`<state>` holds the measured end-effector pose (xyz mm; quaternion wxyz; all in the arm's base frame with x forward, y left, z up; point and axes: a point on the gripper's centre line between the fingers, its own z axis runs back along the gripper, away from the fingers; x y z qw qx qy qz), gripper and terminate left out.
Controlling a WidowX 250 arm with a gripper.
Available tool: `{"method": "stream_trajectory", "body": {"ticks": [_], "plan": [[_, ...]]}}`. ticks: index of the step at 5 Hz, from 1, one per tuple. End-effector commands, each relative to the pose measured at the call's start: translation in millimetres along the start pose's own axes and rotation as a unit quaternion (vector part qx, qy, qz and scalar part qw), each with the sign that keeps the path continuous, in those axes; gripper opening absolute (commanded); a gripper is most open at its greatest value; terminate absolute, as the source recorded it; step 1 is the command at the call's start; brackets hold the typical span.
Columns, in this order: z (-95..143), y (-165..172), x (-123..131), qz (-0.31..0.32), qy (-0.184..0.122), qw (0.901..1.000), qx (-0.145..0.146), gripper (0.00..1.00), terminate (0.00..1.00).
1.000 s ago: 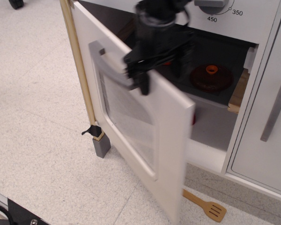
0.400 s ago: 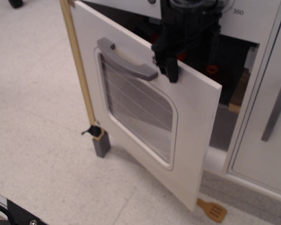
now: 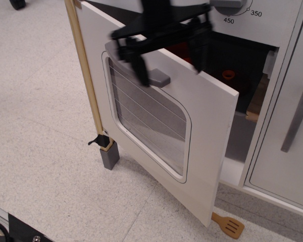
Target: Close oven
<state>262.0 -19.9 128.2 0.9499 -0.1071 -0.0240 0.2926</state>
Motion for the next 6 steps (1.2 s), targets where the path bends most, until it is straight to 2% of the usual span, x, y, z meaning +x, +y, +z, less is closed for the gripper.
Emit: {"method": "stream_trajectory", "body": {"ticks": [1, 2, 3, 4, 6], "plan": [[-45.8, 36.4, 10.1, -0.115, -0.044, 0.9901, 0.067, 1.00, 0.00], [-68.8, 25.6, 17.6, -0.152, -0.085, 0.9833, 0.054, 1.00, 0.00], [-83.7, 8.3, 26.7, -0.189, -0.084, 0.9777, 0.036, 1.00, 0.00], [-87.2, -10.0, 38.7, -0.225, -0.101, 0.9689, 0.017, 1.00, 0.00], [-95.2, -39.3, 57.7, -0.209, -0.120, 0.9705, 0.017, 1.00, 0.00]]}}
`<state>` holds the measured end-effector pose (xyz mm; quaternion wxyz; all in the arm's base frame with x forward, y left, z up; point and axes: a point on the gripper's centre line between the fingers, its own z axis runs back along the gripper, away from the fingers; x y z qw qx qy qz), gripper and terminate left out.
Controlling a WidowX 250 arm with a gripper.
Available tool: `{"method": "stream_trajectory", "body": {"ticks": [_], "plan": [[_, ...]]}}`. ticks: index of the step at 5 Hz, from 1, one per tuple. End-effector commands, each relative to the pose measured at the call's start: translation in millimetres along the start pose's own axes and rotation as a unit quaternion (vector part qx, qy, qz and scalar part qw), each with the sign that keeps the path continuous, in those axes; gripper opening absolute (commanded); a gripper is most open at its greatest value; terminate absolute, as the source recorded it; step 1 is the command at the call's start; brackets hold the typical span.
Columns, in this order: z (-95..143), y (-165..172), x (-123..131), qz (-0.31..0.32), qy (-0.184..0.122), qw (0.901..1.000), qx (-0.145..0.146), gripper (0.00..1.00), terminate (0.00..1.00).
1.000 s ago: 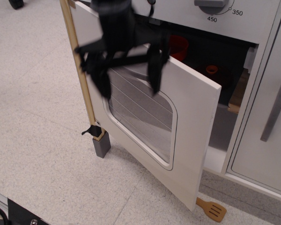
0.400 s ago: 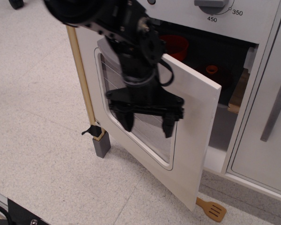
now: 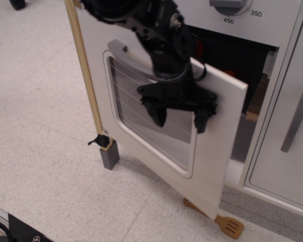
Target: Close oven
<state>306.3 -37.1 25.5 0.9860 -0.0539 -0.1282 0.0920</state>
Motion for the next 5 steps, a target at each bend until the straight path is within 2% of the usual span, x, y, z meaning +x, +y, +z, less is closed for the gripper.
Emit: {"method": "stream_trajectory", "body": {"ticks": [1, 2, 5], "plan": [[5.0, -17.3, 55.2, 0.017, -0.043, 0.9989, 0.003, 1.00, 0.00], [5.7, -23.4, 70.3, 0.024, -0.064, 0.9976, 0.004, 1.00, 0.00], [-9.1, -27.7, 88.0, 0.021, -0.100, 0.9947, 0.010, 1.00, 0.00]]}}
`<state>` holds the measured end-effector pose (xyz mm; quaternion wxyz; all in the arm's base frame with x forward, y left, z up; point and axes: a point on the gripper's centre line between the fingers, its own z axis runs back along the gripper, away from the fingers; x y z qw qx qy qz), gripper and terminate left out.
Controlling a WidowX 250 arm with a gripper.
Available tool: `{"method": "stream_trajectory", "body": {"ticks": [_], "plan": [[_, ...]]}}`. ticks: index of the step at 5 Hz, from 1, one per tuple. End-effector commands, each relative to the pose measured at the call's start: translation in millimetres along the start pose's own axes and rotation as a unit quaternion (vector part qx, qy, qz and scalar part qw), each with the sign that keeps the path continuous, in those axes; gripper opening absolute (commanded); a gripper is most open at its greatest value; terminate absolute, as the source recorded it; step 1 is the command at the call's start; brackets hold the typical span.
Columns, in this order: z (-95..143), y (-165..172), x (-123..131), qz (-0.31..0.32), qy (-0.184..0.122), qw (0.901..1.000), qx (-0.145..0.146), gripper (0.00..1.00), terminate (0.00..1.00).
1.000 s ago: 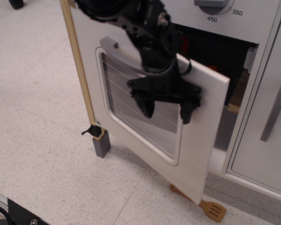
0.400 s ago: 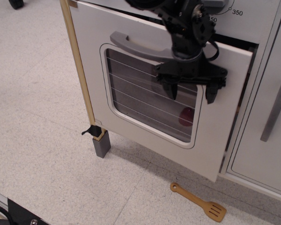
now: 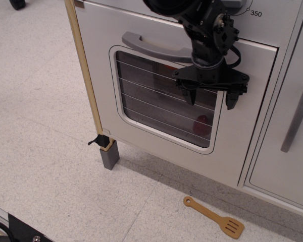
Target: Close oven
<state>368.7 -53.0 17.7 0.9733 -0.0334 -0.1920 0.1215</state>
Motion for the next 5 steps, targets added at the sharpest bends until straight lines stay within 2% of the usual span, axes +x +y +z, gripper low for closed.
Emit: {"method": "stream_trajectory", "body": {"ticks": [1, 2, 3, 4, 5], "plan": [[10.2, -3.8, 39.4, 0.003, -0.037, 0.9993, -0.010, 1.00, 0.00], [10.3, -3.0, 42.5, 0.010, -0.044, 0.9989, -0.010, 1.00, 0.00], [14.5, 4.0, 36.8, 0.006, -0.033, 0.9993, -0.015, 1.00, 0.00], [18.2, 9.9, 29.2, 0.008, -0.011, 0.9999, -0.005, 1.00, 0.00], [18.2, 9.9, 29.2, 0.008, -0.011, 0.9999, -0.005, 1.00, 1.00]]}}
